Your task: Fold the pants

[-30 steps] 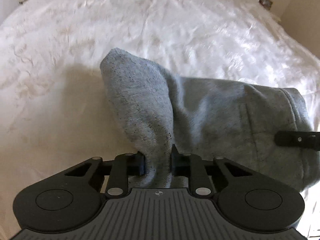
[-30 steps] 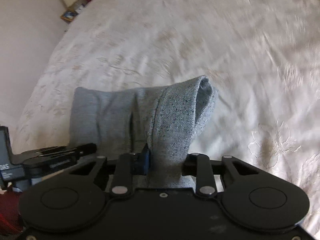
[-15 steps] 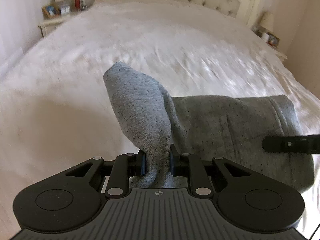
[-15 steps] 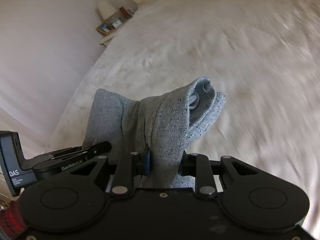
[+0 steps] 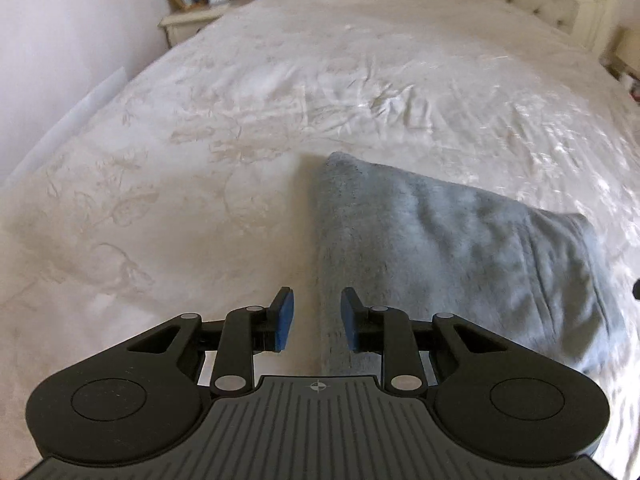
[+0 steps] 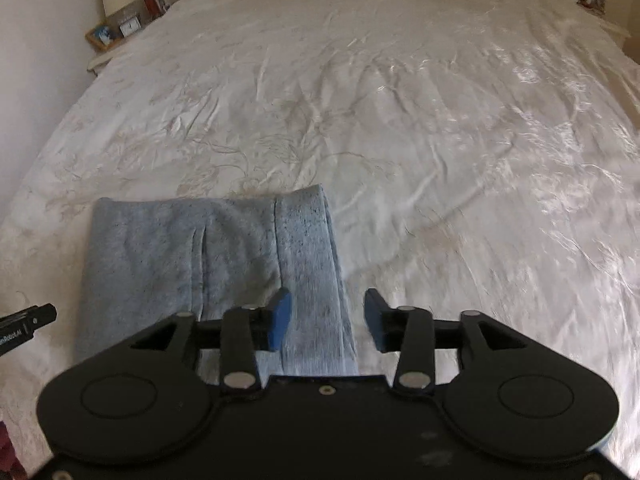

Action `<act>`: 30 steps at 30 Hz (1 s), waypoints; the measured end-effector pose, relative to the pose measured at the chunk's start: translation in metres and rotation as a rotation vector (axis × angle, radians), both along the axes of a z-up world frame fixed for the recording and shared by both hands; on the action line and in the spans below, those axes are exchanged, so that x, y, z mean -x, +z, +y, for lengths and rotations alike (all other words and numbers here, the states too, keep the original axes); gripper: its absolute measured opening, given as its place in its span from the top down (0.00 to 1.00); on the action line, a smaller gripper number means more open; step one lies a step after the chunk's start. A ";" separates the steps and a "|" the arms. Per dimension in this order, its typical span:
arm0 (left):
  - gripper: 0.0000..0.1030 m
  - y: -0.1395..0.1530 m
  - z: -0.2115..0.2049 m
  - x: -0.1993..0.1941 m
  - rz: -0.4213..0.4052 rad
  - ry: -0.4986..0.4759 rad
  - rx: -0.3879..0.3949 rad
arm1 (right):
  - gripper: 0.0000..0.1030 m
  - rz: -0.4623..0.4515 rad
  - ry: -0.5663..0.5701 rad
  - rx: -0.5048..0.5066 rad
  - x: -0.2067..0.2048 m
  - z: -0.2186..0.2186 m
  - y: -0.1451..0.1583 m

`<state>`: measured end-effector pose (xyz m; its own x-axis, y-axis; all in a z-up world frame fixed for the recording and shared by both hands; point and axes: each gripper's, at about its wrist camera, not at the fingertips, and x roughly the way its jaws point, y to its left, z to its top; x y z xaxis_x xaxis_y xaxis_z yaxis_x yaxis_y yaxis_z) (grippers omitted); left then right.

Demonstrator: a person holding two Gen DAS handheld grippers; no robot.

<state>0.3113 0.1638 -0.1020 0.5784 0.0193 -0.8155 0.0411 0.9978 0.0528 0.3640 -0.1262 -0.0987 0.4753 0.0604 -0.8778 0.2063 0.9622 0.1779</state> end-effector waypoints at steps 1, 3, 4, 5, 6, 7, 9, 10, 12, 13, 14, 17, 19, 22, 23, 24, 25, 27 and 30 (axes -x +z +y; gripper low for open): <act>0.74 0.004 0.002 0.004 -0.021 -0.007 -0.003 | 0.51 -0.022 0.000 0.006 0.011 0.002 0.005; 0.73 0.016 0.000 0.022 -0.069 -0.019 -0.011 | 0.42 -0.055 -0.002 0.009 0.037 0.006 0.016; 0.72 0.022 -0.002 0.029 -0.091 -0.027 -0.003 | 0.39 -0.070 -0.002 0.006 0.049 0.009 0.021; 0.69 0.031 -0.005 0.040 -0.115 -0.037 0.014 | 0.35 -0.092 0.001 0.001 0.062 0.013 0.027; 0.67 0.037 -0.006 0.048 -0.134 -0.042 0.027 | 0.34 -0.115 0.007 -0.001 0.075 0.018 0.033; 0.61 0.044 -0.010 0.054 -0.155 -0.045 0.035 | 0.33 -0.133 0.014 -0.002 0.088 0.023 0.041; 0.53 0.058 -0.016 0.071 -0.205 -0.049 0.052 | 0.29 -0.158 0.025 -0.007 0.110 0.028 0.050; 0.49 0.063 -0.018 0.075 -0.226 -0.054 0.066 | 0.28 -0.171 0.033 -0.021 0.120 0.031 0.054; 0.44 0.075 -0.024 0.089 -0.267 -0.059 0.088 | 0.22 -0.187 0.048 -0.051 0.135 0.036 0.062; 0.39 0.080 -0.027 0.095 -0.284 -0.058 0.096 | 0.21 -0.191 0.058 -0.064 0.142 0.038 0.068; 0.34 0.087 -0.031 0.105 -0.302 -0.051 0.101 | 0.17 -0.194 0.074 -0.078 0.147 0.041 0.071; 0.30 0.099 -0.039 0.122 -0.332 -0.017 0.104 | 0.05 -0.209 0.131 -0.120 0.161 0.045 0.083; 0.28 0.107 -0.045 0.136 -0.346 0.002 0.104 | 0.03 -0.222 0.158 -0.137 0.171 0.046 0.091; 0.27 0.113 -0.055 0.153 -0.366 0.010 0.071 | 0.00 -0.245 0.169 -0.148 0.184 0.043 0.104; 0.27 0.115 -0.060 0.159 -0.375 0.018 0.046 | 0.00 -0.256 0.171 -0.158 0.191 0.041 0.109; 0.27 0.116 -0.064 0.165 -0.385 0.026 0.013 | 0.00 -0.262 0.174 -0.169 0.197 0.039 0.113; 0.27 0.118 -0.069 0.171 -0.399 0.033 -0.028 | 0.00 -0.267 0.172 -0.173 0.203 0.037 0.118; 0.27 0.120 -0.078 0.182 -0.427 0.048 -0.097 | 0.00 -0.276 0.171 -0.170 0.215 0.033 0.124; 0.27 0.124 -0.085 0.195 -0.414 0.059 -0.099 | 0.00 -0.275 0.174 -0.134 0.230 0.030 0.131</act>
